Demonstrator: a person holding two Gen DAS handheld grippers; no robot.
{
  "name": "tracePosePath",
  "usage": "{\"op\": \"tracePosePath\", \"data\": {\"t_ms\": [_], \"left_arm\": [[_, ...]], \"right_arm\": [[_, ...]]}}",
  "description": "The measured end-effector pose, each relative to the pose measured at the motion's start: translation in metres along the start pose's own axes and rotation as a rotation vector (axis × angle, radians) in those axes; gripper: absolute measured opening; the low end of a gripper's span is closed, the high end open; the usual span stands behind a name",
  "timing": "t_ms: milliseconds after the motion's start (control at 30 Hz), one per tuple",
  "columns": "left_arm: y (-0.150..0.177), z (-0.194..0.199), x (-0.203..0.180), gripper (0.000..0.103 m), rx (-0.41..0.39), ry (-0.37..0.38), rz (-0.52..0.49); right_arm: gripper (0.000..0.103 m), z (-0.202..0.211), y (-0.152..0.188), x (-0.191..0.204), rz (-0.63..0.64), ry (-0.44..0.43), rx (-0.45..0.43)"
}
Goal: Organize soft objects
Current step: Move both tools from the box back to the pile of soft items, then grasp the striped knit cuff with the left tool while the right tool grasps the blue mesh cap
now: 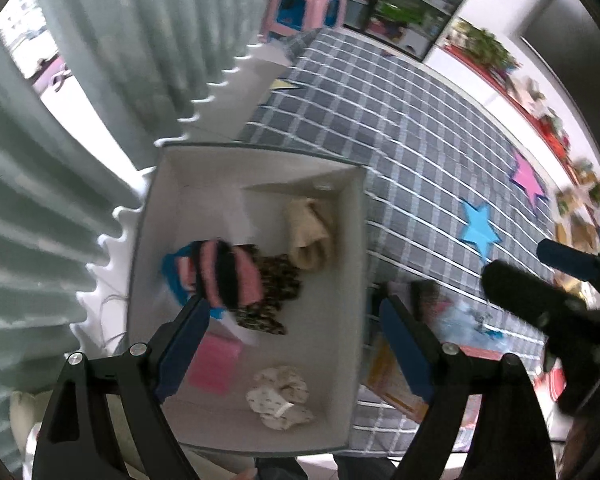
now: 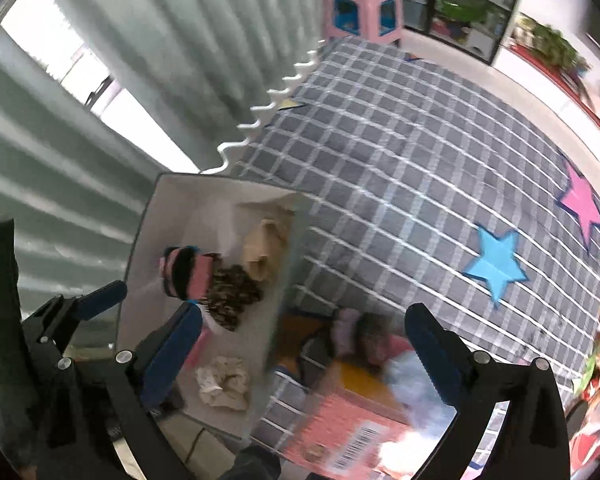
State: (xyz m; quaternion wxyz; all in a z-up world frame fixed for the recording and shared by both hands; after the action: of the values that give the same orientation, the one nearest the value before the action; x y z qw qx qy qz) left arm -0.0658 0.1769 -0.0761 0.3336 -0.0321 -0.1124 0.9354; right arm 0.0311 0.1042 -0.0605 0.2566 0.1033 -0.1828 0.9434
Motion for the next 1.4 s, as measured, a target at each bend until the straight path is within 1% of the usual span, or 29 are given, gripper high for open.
{"op": "tracePosePath", "data": {"t_ms": [167,300,367,467,533,633,700,800,900,967,1067,1133,1233,1300,1400], "left_arm": [[-0.008,-0.001,-0.048,0.089,0.059,0.070,-0.110],[-0.011,-0.011,-0.091,0.089,0.128,0.089,-0.218],[-0.012,-0.019,-0.116,0.089,0.174,0.097,-0.276],[-0.013,-0.032,-0.141,0.089,0.244,0.112,-0.328],[-0.015,-0.049,-0.159,0.089,0.310,0.110,-0.359],[-0.019,-0.073,-0.180,0.089,0.395,0.081,-0.388],[-0.020,-0.087,-0.185,0.089,0.452,0.059,-0.397],[-0.019,-0.112,-0.190,0.089,0.549,0.036,-0.381],[-0.017,-0.132,-0.195,0.089,0.607,0.007,-0.371],[-0.013,-0.144,-0.198,0.089,0.644,-0.024,-0.378],[-0.008,-0.160,-0.201,0.089,0.688,-0.072,-0.385],[-0.005,-0.169,-0.202,0.089,0.712,-0.091,-0.385],[0.000,-0.180,-0.205,0.089,0.740,-0.112,-0.396],[0.003,-0.187,-0.205,0.089,0.757,-0.126,-0.402],[0.005,-0.195,-0.204,0.089,0.779,-0.161,-0.395]], "right_arm": [[0.102,0.030,0.021,-0.069,-0.141,0.036,-0.030],[0.102,0.042,0.050,-0.126,-0.274,0.063,-0.031],[0.102,0.043,0.068,-0.153,-0.344,0.064,-0.022],[0.102,0.039,0.093,-0.185,-0.435,0.059,-0.001],[0.102,0.035,0.110,-0.203,-0.493,0.038,0.013],[0.102,0.026,0.130,-0.219,-0.550,-0.006,0.034],[0.102,0.018,0.141,-0.225,-0.575,-0.033,0.055],[0.102,0.006,0.156,-0.237,-0.608,-0.036,0.081],[0.102,-0.006,0.174,-0.257,-0.682,-0.052,0.109],[0.102,-0.014,0.184,-0.270,-0.746,-0.089,0.118],[0.102,-0.026,0.194,-0.281,-0.845,-0.177,0.117],[0.102,-0.036,0.196,-0.283,-0.897,-0.240,0.110],[0.102,-0.052,0.195,-0.285,-0.946,-0.305,0.115],[0.102,-0.062,0.195,-0.285,-0.983,-0.340,0.129],[0.102,-0.074,0.198,-0.285,-1.025,-0.361,0.153]]}}
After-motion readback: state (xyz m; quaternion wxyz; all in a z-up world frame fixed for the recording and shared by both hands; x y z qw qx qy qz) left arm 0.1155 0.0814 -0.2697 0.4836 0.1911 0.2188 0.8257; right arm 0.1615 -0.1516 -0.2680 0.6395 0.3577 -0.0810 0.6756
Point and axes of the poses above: each gripper's, at about its wrist camera, not at the fingertips, and z roughly against the way its jaws point, x to its left, y to its underside, the point moved 2 cm from there along -z, roughly the way its jaws point, and after that the axes turned 9 degrees about -y, right-handed, at the moved point
